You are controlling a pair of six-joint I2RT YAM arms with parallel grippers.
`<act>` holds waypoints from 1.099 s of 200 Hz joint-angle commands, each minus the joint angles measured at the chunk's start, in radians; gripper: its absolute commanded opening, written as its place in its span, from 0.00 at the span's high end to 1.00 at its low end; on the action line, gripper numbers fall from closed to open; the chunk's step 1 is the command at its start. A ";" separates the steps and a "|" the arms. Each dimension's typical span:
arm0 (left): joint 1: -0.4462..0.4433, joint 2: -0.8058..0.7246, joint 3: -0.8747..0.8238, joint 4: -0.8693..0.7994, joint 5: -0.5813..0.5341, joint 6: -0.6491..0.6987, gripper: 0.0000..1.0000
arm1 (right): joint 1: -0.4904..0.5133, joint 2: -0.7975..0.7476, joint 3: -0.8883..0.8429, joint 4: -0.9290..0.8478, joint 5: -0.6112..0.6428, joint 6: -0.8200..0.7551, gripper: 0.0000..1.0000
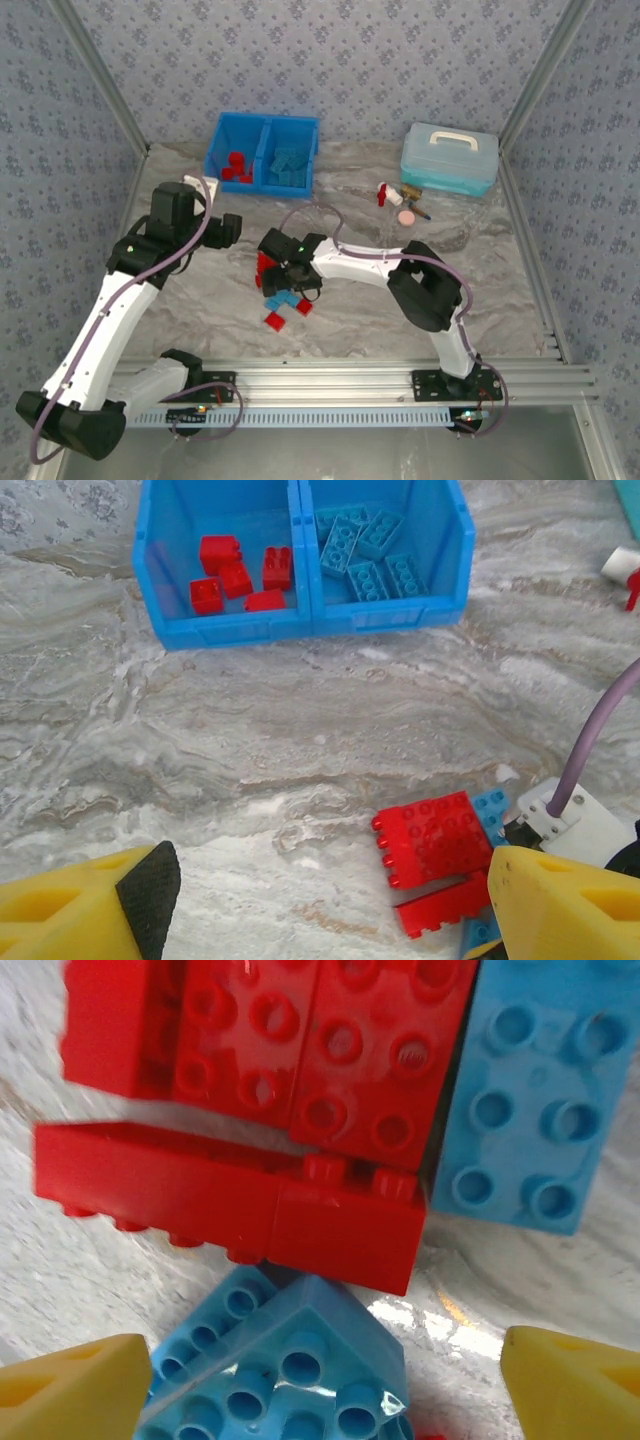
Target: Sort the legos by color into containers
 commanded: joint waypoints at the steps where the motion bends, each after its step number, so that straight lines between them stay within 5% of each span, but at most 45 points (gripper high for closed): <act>1: 0.017 -0.003 -0.037 0.043 -0.016 0.058 0.17 | 0.004 0.035 0.048 -0.063 -0.033 0.052 0.17; 61: 0.052 0.008 -0.086 0.088 0.043 0.020 0.16 | 0.004 0.026 0.025 -0.069 0.011 0.098 0.53; 107: 0.054 0.015 -0.097 0.097 0.059 0.003 0.16 | 0.002 0.011 0.012 -0.052 0.010 0.089 0.62; 116: 0.054 0.017 -0.097 0.095 0.059 0.000 0.16 | 0.003 0.007 0.010 -0.053 0.008 0.085 0.59; 136: 0.054 0.018 -0.097 0.096 0.059 -0.006 0.15 | 0.005 -0.004 0.006 -0.067 0.016 0.063 0.32; 158: 0.055 0.020 -0.099 0.099 0.063 -0.012 0.15 | 0.017 -0.023 0.002 -0.081 0.049 0.017 0.16; 196: 0.057 0.026 -0.100 0.097 0.065 -0.017 0.15 | 0.060 0.042 0.102 -0.149 0.083 -0.054 0.16; 220: 0.057 0.026 -0.101 0.097 0.063 -0.019 0.15 | 0.090 0.130 0.231 -0.230 0.161 -0.106 0.30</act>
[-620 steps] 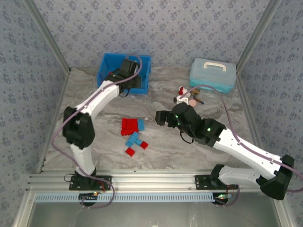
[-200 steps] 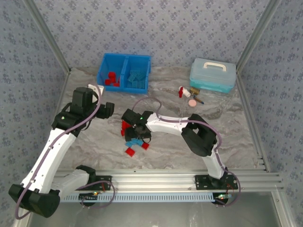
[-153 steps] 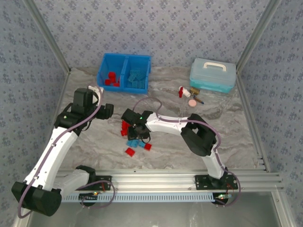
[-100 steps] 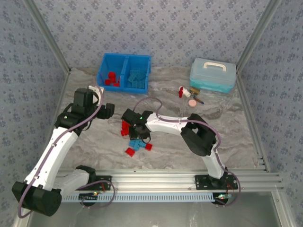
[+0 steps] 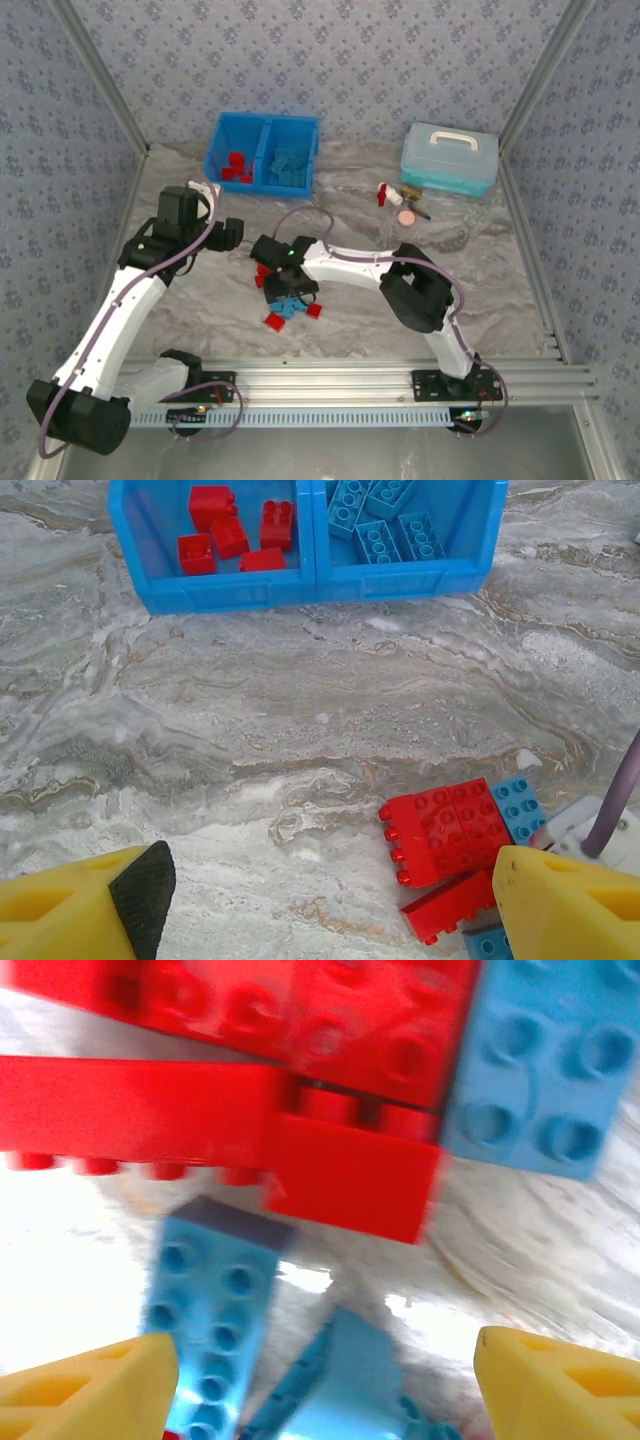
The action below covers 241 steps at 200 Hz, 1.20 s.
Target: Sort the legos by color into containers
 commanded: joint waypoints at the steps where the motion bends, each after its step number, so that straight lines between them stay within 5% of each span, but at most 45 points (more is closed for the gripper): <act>1: 0.007 -0.002 -0.003 0.015 0.012 -0.013 0.15 | 0.039 0.080 0.129 -0.102 0.094 -0.076 0.30; 34: 0.012 -0.003 -0.010 0.013 0.010 -0.015 0.15 | 0.040 0.154 0.203 -0.145 0.095 -0.086 0.44; 95: 0.021 -0.001 -0.011 0.015 0.017 -0.020 0.15 | 0.055 0.185 0.202 -0.180 0.067 -0.054 0.39; 149: 0.023 -0.003 -0.017 0.017 0.006 -0.020 0.15 | 0.048 0.191 0.207 -0.147 0.063 -0.050 0.68; 190: 0.029 -0.029 -0.029 0.039 0.016 -0.027 0.14 | 0.047 0.029 0.186 -0.121 0.130 -0.086 0.76; 219: 0.031 -0.112 -0.078 0.118 0.103 -0.030 0.01 | 0.034 -0.160 0.139 -0.031 0.214 -0.164 0.76; 241: 0.030 -0.166 -0.111 0.167 0.143 -0.030 0.01 | -0.034 -0.206 0.145 0.056 0.261 -0.225 0.76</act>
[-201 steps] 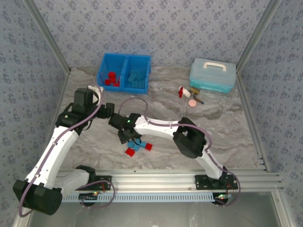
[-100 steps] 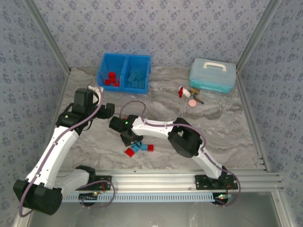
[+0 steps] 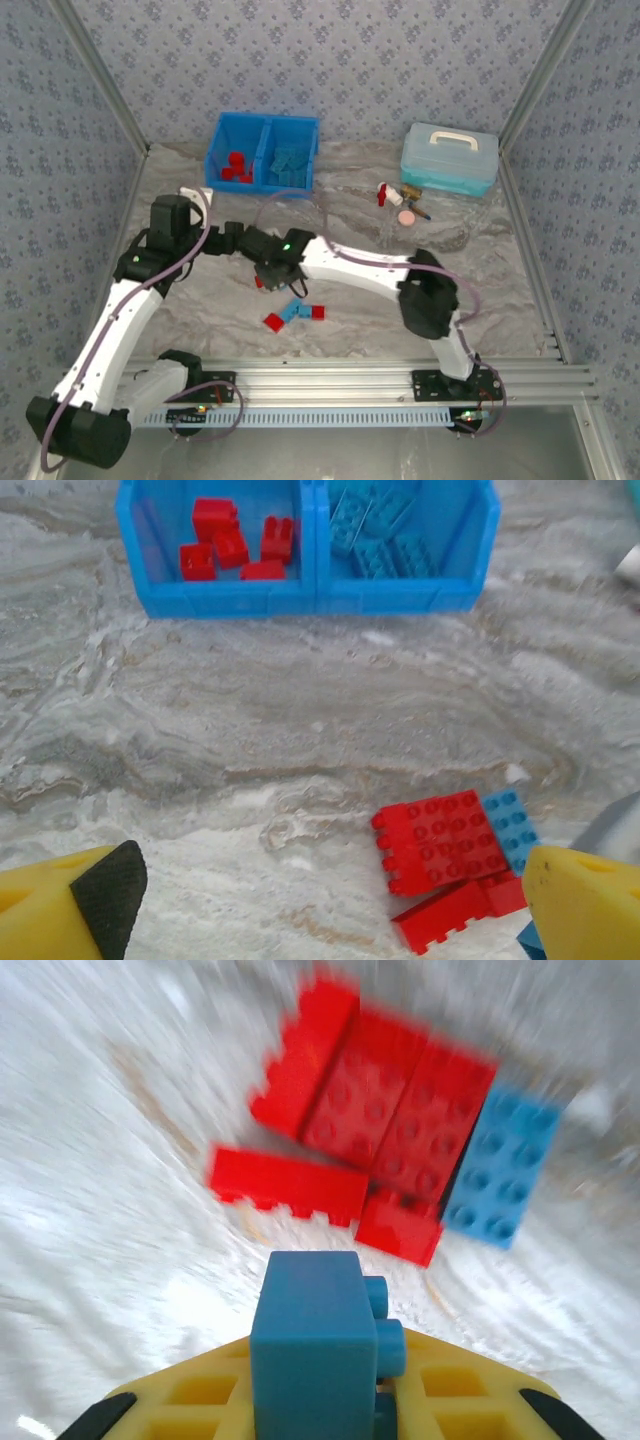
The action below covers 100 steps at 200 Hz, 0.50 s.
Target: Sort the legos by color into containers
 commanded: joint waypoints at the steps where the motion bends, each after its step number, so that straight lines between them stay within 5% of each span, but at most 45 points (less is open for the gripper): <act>1: -0.002 -0.069 -0.021 0.087 0.081 -0.003 0.01 | -0.072 -0.099 0.013 0.125 0.107 -0.091 0.76; 52: -0.002 -0.079 -0.035 0.071 0.051 0.025 0.01 | -0.291 0.143 0.327 0.185 0.096 -0.179 0.76; 100: -0.002 -0.073 -0.045 0.074 0.044 0.040 0.01 | -0.367 0.444 0.688 0.178 0.071 -0.225 0.75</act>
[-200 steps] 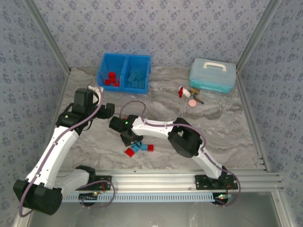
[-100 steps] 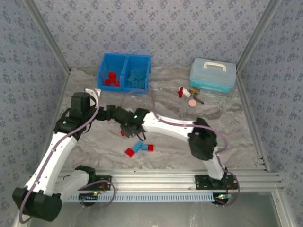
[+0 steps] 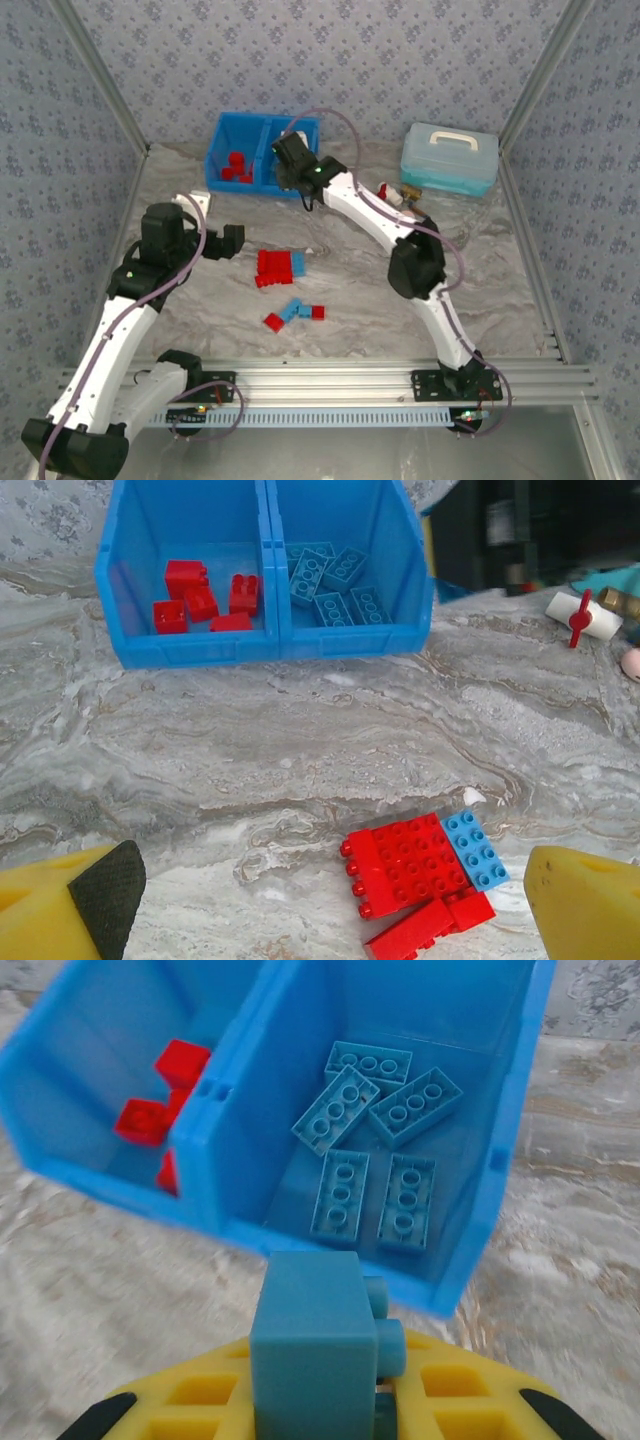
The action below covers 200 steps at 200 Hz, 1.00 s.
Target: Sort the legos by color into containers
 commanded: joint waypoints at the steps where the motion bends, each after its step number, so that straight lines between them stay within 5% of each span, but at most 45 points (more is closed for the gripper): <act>1: 0.000 0.003 -0.006 0.024 -0.001 0.021 0.01 | -0.005 0.111 0.156 -0.013 -0.004 -0.052 0.75; 52: 0.000 0.006 -0.005 0.024 0.003 0.024 0.01 | -0.042 0.348 0.400 0.121 0.034 -0.106 0.73; 91: 0.001 0.016 -0.008 0.031 0.004 0.028 0.01 | -0.038 0.396 0.422 0.273 0.090 -0.181 0.70; 125: 0.002 0.034 -0.007 0.030 0.003 0.028 0.01 | -0.056 0.413 0.485 0.279 0.095 -0.169 0.45; 172: 0.002 0.070 -0.009 0.029 0.001 0.031 0.01 | -0.037 0.216 0.461 0.163 0.035 -0.148 0.34; 200: 0.002 0.167 0.027 -0.022 0.012 0.027 0.01 | 0.003 -0.020 0.233 0.080 0.046 -0.101 0.29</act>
